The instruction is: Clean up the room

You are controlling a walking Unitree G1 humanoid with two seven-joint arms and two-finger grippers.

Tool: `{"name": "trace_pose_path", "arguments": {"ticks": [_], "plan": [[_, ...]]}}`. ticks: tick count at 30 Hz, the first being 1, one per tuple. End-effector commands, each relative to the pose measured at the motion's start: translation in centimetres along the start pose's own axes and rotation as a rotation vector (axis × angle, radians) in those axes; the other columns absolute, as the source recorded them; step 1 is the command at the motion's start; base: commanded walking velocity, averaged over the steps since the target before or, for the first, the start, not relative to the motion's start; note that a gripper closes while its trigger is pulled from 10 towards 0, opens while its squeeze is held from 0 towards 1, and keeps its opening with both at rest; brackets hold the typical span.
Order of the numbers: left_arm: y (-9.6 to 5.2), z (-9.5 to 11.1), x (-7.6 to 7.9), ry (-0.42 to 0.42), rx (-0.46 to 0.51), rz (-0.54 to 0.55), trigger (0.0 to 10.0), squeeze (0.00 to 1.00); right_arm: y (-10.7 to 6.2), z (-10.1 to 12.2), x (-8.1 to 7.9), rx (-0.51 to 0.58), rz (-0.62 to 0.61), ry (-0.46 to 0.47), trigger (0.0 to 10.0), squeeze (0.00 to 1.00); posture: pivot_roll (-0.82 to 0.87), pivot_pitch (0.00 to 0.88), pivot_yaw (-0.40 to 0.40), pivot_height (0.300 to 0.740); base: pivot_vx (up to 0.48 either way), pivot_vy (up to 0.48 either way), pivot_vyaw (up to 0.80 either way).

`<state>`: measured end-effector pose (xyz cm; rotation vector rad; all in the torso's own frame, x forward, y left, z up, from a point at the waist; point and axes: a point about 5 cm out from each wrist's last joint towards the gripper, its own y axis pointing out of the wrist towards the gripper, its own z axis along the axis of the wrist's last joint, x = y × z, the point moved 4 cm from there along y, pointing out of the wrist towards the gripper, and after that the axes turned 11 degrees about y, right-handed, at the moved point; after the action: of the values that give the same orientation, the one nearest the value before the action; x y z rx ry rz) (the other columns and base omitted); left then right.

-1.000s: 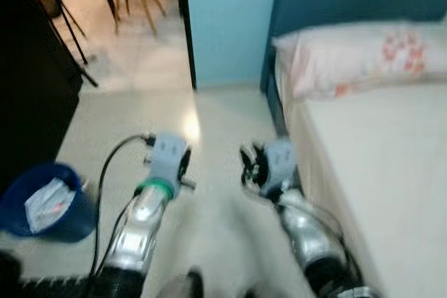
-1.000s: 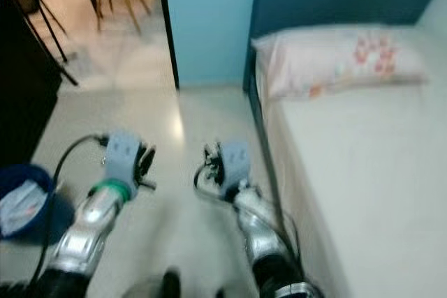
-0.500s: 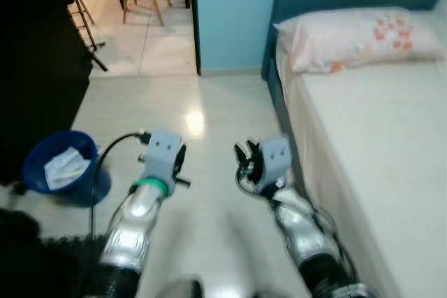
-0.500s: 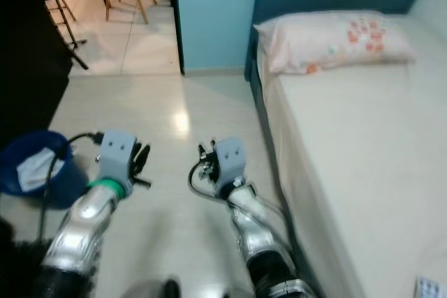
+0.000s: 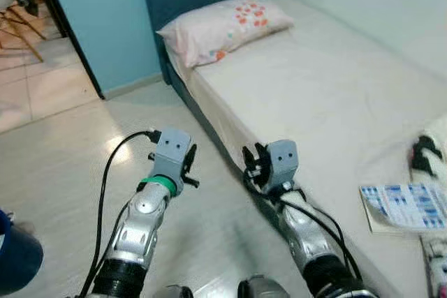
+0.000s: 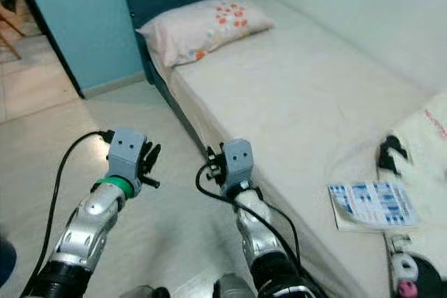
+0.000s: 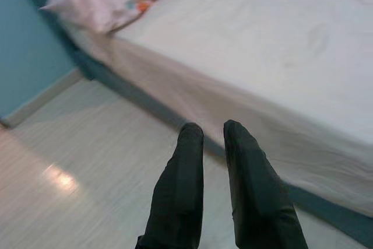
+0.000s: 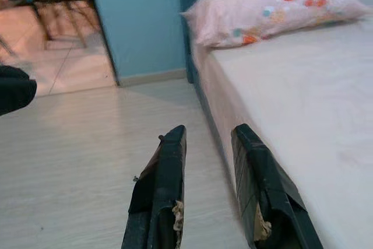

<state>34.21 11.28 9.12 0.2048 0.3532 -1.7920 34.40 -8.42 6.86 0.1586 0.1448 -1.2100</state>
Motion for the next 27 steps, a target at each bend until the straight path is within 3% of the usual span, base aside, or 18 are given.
{"name": "trace_pose_path", "arguments": {"ticks": [1,18,27], "plan": [[-0.1,-0.4,0.3,-0.005,-0.018,-0.010,10.0,0.00,-0.2,-0.5,0.2,-0.017,-0.012,0.015,10.0,0.00,-0.01,0.003,0.055,0.726,0.000,0.000,-0.79],[0.1,0.6,1.0,-0.058,0.014,-0.049,10.0,0.00,-0.1,-0.2,0.4,-0.012,-0.017,0.014,10.0,0.00,-0.01,0.000,0.055,0.726,0.000,0.000,-0.79],[0.3,1.8,1.1,-0.043,0.076,-0.066,10.0,0.00,0.1,0.0,0.6,-0.006,-0.019,0.011,10.0,0.00,-0.02,0.000,0.054,0.726,0.000,0.000,-0.78]]}}
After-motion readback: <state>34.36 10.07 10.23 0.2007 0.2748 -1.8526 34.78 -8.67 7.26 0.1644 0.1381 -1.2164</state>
